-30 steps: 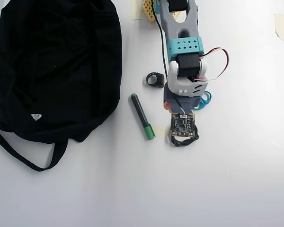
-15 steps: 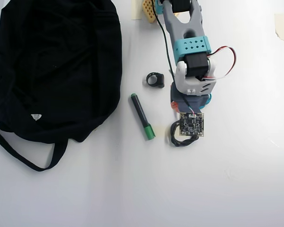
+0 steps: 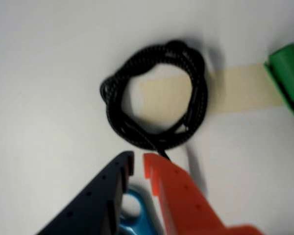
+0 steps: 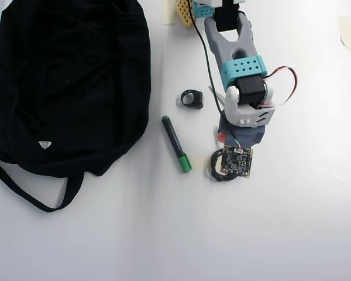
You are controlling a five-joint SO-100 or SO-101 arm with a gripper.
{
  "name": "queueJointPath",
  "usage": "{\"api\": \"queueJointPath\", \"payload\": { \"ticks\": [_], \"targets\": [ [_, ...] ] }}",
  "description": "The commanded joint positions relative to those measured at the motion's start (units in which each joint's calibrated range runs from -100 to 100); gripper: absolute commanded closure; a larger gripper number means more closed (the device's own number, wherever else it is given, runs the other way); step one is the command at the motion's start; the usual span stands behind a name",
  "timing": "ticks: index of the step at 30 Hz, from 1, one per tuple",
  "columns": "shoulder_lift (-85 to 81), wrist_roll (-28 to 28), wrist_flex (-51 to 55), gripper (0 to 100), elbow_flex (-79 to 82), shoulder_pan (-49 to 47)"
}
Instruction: Put the cable into the black bag
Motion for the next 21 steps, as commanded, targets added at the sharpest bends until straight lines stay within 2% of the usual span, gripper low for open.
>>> {"api": "queueJointPath", "payload": {
  "ticks": [1,5,18,21],
  "targets": [
    [0.19,-0.67,0.29,95,-4.04,0.04],
    [1.10,-1.30,0.29,90,-4.22,0.34],
    [6.50,-2.29,-0.22,89,-5.84,2.66],
    [7.41,-2.14,-0.22,85,-7.19,2.66]
  ]
}}
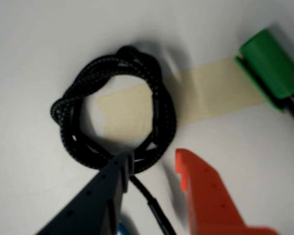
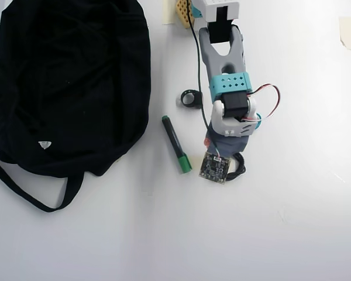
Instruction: Put the cable into the black bag
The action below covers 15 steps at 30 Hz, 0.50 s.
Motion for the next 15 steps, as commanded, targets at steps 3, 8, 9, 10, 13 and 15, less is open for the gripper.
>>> {"api": "queueJointPath", "payload": {
  "ticks": [3,8,9,10,13,15],
  "targets": [
    [-0.31,0.38,-0.22,81,-4.22,-0.06],
    [-0.31,0.48,0.29,80,-4.40,-0.43],
    [-0.31,0.53,0.29,80,-4.13,-0.58],
    [-0.23,0.53,0.38,79,-3.95,-0.73],
    [-0.23,0.53,0.98,75,-3.86,-1.18],
    [-0.15,0.53,1.24,75,-3.86,-1.25]
  ]
}}
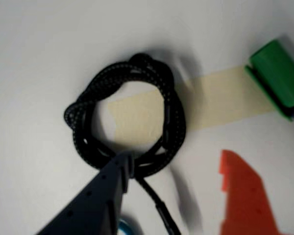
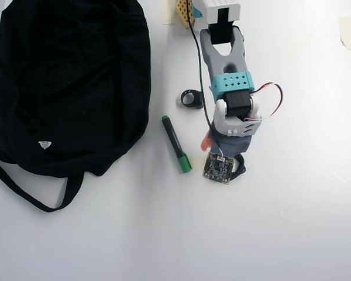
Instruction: Put the cable into the black bag
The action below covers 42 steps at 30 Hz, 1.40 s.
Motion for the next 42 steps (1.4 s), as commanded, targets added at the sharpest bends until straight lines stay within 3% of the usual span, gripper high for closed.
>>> {"api": "queueJointPath", "payload": {
  "ticks": [1,35,42],
  "targets": [
    [-0.81,0.29,0.81,75,-1.58,-0.74],
    [5.83,2.07,-4.79,76,-2.57,-0.67],
    [5.83,2.07,-4.10,87,-1.94,-0.52]
  ]
}}
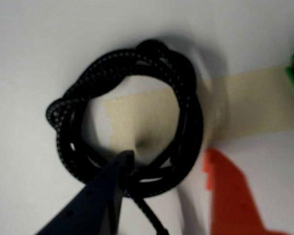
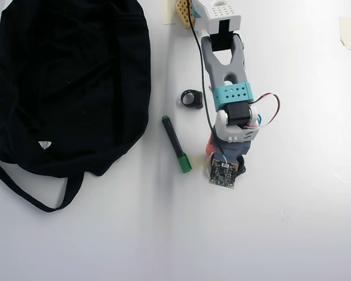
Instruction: Put the cable into the black bag
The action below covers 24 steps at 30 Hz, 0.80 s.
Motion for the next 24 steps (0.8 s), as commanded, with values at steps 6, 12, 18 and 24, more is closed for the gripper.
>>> {"api": "queueJointPath", "payload": {
  "ticks": [6,12,18,24],
  "targets": [
    [-0.73,0.22,-0.06,94,-1.31,0.44],
    [-0.73,0.27,-0.06,98,-1.40,0.44],
    [-0.98,0.27,-0.06,98,-1.94,0.29],
    [-1.97,0.27,1.83,98,-2.12,0.36]
  ]
}}
